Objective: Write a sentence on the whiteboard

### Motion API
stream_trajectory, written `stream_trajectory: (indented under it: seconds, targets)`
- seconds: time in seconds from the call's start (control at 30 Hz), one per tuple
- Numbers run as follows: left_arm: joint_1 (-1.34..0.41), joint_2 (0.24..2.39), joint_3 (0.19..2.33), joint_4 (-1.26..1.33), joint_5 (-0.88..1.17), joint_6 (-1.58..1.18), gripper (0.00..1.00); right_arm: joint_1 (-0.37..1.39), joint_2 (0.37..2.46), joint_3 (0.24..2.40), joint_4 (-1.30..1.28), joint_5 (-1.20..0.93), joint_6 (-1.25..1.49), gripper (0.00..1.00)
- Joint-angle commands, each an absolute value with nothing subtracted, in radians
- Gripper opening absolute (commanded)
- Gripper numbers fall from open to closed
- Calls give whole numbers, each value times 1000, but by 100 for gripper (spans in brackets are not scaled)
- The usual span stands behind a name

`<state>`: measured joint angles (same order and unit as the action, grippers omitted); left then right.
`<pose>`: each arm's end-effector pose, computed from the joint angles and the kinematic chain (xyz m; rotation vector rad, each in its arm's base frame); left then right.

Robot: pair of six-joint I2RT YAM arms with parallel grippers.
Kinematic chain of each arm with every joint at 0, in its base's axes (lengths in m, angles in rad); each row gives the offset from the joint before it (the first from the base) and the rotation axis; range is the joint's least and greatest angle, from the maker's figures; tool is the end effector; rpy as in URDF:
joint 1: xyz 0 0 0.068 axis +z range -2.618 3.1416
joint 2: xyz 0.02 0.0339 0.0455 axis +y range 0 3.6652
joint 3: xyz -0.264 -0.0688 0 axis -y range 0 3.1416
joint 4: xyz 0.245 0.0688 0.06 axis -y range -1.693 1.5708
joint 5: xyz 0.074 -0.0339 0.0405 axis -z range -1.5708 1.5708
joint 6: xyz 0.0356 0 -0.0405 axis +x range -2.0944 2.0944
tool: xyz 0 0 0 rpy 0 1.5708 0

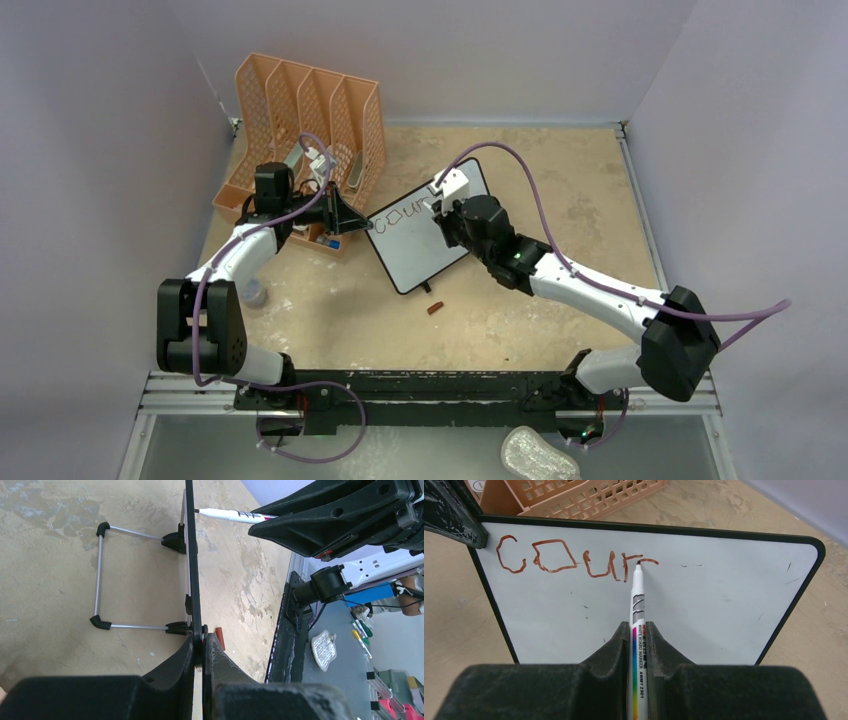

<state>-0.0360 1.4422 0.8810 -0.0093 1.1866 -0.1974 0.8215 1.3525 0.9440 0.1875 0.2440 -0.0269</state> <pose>0.2976 -0.0437 0.2486 0.5435 1.9459 -1.3903 0.2225 0.2265 0.3052 -0.5768 1.7039 0.3519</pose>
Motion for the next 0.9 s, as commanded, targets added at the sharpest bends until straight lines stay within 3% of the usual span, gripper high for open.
stream_trajectory:
  seconds: [0.0,0.87]
  targets:
    - [-54,1464,892,-46,1182,-156,0,816,1318,955,173,221,-34,0]
    - [-54,1463,892,-49,1184,-155,0,806,1305,920,139,283,-47,0]
